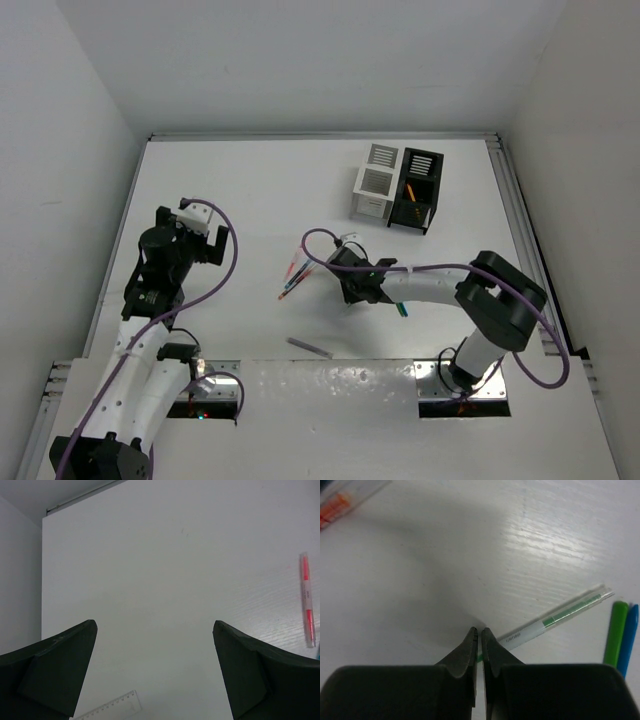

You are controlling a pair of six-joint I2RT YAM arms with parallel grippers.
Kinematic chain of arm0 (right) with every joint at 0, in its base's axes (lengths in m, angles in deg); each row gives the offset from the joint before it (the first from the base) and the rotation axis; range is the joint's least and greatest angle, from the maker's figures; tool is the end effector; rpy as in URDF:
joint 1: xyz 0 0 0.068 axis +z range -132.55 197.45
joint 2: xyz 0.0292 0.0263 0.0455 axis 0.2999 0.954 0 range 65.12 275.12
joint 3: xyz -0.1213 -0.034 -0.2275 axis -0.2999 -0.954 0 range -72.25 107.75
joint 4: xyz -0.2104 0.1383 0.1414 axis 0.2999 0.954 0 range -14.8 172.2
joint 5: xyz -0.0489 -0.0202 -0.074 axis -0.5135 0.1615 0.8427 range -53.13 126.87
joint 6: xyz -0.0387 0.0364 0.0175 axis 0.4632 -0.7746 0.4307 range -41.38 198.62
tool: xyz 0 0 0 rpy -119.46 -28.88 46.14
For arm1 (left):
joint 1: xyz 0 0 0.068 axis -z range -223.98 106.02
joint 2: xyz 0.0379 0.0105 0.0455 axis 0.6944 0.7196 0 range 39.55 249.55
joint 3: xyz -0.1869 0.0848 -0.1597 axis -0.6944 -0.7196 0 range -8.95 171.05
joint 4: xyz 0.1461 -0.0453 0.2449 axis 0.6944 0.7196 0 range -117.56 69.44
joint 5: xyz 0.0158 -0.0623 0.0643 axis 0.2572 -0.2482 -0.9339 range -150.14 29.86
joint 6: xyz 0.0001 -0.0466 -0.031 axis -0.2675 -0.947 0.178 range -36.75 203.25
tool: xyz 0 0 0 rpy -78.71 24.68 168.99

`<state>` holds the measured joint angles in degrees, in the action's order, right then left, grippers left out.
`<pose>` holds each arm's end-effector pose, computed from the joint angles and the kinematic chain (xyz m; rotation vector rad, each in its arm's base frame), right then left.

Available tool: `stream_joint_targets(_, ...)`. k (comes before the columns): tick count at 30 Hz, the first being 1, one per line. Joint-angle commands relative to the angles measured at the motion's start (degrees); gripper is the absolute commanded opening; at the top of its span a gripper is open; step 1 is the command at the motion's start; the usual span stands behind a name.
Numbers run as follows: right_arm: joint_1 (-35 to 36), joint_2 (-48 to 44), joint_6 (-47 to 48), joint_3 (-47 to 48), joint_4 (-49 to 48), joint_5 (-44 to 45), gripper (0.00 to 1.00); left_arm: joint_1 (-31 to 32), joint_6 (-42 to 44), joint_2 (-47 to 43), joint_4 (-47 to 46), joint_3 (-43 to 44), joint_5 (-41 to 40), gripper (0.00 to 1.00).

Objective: Sort the stationery into containers
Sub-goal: Move the pen to the center of the board.

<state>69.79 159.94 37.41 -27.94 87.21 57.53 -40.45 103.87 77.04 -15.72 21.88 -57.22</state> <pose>0.2017 0.2389 0.0924 -0.1344 2.5524 0.1361 0.2062 -0.0146 0.2582 0.4304 1.8467 0.1552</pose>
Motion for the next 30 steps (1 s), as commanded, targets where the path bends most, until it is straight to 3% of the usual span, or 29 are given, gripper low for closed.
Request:
stream_joint_targets(1,-0.48,-2.70,-1.24,-3.44,3.46,1.13,0.05,0.51,-0.50,-0.67,-1.55,0.02,-0.28,1.00)
stream_joint_targets(12,-0.74,-7.73,11.67,-5.12,9.42,-4.93,0.08,0.51,-0.50,-0.06,-1.82,0.20,-0.19,1.00)
stream_joint_targets(24,-4.17,-11.23,17.47,-4.15,17.87,-4.84,0.11,0.43,-0.06,0.12,-2.17,0.37,-0.81,1.00)
stream_joint_targets(30,-4.70,-14.31,19.68,-0.29,19.54,-6.86,0.19,0.43,-0.14,0.21,-2.17,0.20,-0.63,1.00)
